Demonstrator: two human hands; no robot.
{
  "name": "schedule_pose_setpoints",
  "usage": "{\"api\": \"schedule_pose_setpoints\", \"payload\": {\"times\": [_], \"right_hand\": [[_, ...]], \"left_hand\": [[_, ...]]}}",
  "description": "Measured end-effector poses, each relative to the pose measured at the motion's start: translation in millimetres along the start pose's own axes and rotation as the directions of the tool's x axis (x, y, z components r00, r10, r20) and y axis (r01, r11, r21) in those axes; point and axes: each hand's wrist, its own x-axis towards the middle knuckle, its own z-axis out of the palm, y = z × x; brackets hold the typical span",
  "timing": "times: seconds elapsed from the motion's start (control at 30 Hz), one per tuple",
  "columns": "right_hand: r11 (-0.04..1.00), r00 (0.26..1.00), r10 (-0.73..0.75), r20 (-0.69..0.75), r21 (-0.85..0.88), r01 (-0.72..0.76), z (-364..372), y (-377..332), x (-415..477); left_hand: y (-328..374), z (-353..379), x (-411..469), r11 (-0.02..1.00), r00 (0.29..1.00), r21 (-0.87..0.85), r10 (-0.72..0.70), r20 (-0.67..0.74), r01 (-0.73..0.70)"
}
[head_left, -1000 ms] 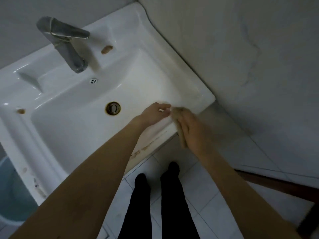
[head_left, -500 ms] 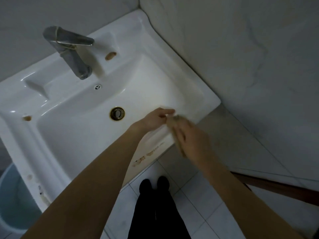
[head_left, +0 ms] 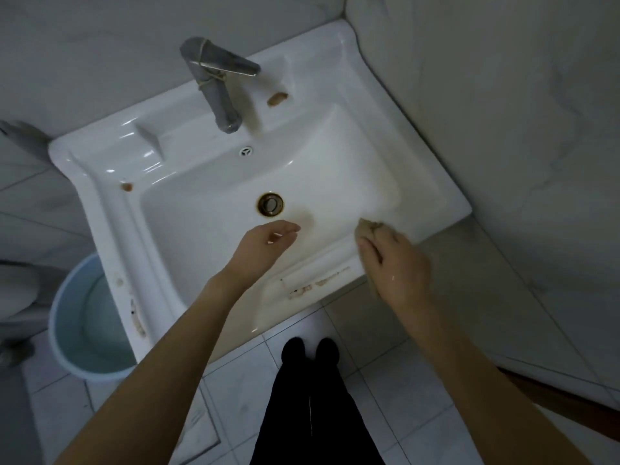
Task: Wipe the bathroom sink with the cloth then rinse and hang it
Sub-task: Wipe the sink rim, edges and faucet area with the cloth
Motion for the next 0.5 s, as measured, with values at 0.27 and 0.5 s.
{"api": "schedule_pose_setpoints", "payload": {"times": [0.27, 0.5], "right_hand": [[0.945, 0.941, -0.324, 0.095, -0.023, 0.328, 13, -13, -4], [0.995, 0.994, -0.073, -0.075, -0.075, 0.068, 7, 2, 11]], "left_hand": [[-46, -23, -106, 0.910, 0.992, 0.405, -0.119, 0.036, 0.094], [-62, -10, -110, 0.920, 0.998, 0.393, 0.024, -0.054, -0.001]]}}
